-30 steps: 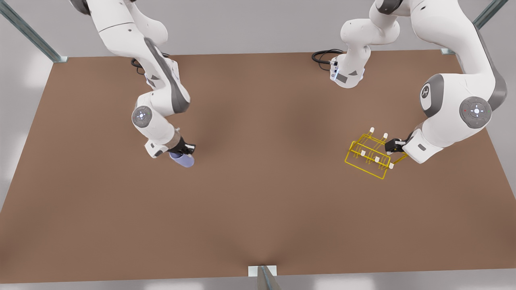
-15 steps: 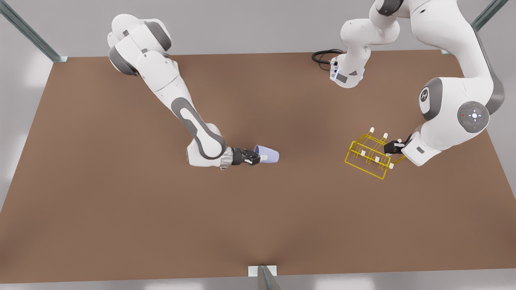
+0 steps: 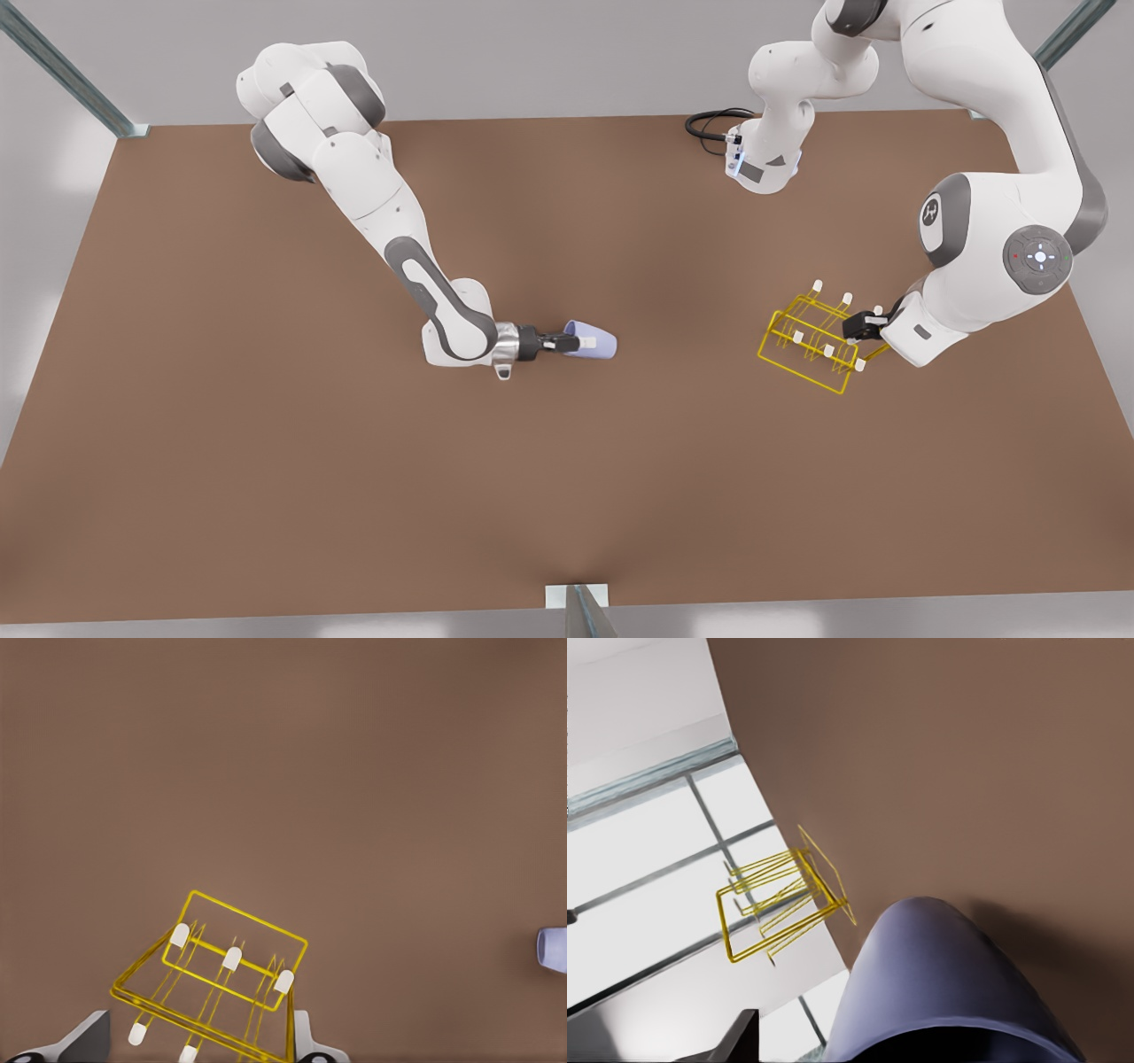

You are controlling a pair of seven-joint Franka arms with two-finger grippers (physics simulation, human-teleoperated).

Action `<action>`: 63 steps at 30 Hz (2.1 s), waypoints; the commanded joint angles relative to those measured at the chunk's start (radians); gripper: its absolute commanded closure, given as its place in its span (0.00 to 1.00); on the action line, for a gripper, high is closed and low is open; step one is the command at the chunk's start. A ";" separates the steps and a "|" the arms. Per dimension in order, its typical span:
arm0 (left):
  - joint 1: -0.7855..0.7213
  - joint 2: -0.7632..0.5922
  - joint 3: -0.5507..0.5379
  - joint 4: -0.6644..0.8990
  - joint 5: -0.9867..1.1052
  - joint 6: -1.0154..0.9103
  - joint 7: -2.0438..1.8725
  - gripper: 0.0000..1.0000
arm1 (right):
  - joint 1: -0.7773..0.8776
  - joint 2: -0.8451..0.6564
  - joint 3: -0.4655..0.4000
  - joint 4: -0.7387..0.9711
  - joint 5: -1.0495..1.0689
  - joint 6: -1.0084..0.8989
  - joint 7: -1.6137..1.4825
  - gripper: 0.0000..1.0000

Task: Place the cup on the cup holder

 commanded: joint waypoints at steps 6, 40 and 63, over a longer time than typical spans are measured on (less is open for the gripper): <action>0.000 -0.001 0.000 0.000 0.000 -0.001 -0.004 0.00 | -0.001 -0.002 -0.008 -0.001 -0.011 -0.020 -0.367 0.16; -0.380 0.196 -0.065 -0.003 -0.030 0.323 -2.934 0.00 | -0.416 -0.711 -0.306 0.211 -1.761 -0.724 0.512 0.00; -0.549 0.268 -0.068 -0.285 -0.030 0.731 -3.307 0.00 | -0.429 -0.656 -0.326 0.331 -1.754 -0.714 0.524 0.00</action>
